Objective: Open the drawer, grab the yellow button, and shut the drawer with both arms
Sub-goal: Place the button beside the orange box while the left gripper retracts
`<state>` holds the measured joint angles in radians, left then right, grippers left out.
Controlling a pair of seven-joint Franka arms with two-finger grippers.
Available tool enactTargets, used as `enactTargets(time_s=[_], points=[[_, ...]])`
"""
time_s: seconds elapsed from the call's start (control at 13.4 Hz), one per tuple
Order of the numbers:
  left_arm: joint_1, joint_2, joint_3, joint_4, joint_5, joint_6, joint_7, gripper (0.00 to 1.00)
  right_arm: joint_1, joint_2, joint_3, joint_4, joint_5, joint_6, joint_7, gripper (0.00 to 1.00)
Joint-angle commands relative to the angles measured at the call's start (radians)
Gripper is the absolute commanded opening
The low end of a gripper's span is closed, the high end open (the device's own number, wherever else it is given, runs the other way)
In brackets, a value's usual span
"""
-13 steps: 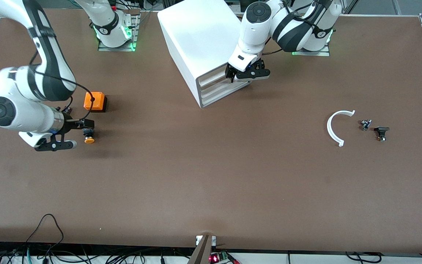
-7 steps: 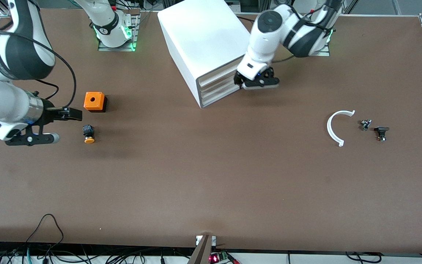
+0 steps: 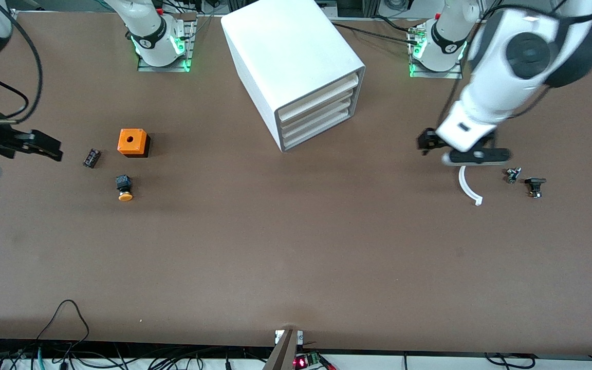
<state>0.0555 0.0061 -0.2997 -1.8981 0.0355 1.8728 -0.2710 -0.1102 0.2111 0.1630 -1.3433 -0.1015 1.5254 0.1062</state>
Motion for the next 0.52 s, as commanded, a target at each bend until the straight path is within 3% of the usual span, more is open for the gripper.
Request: enactTargets(time_s=[0.0, 0.15, 0.45], points=[[-0.008, -0.021, 0.083, 0.137, -0.028, -0.17, 0.175, 1.0, 0.012, -0.057, -0.052, -0.034, -0.003, -0.016, 0.018, 1.0], [-0.008, -0.031, 0.134, 0.19, -0.028, -0.224, 0.263, 1.0, 0.014, -0.097, -0.082, -0.06, -0.004, -0.039, 0.006, 1.0], [-0.005, -0.029, 0.152, 0.209, -0.026, -0.23, 0.291, 1.0, 0.007, -0.16, -0.086, -0.146, -0.001, -0.042, 0.006, 1.0]])
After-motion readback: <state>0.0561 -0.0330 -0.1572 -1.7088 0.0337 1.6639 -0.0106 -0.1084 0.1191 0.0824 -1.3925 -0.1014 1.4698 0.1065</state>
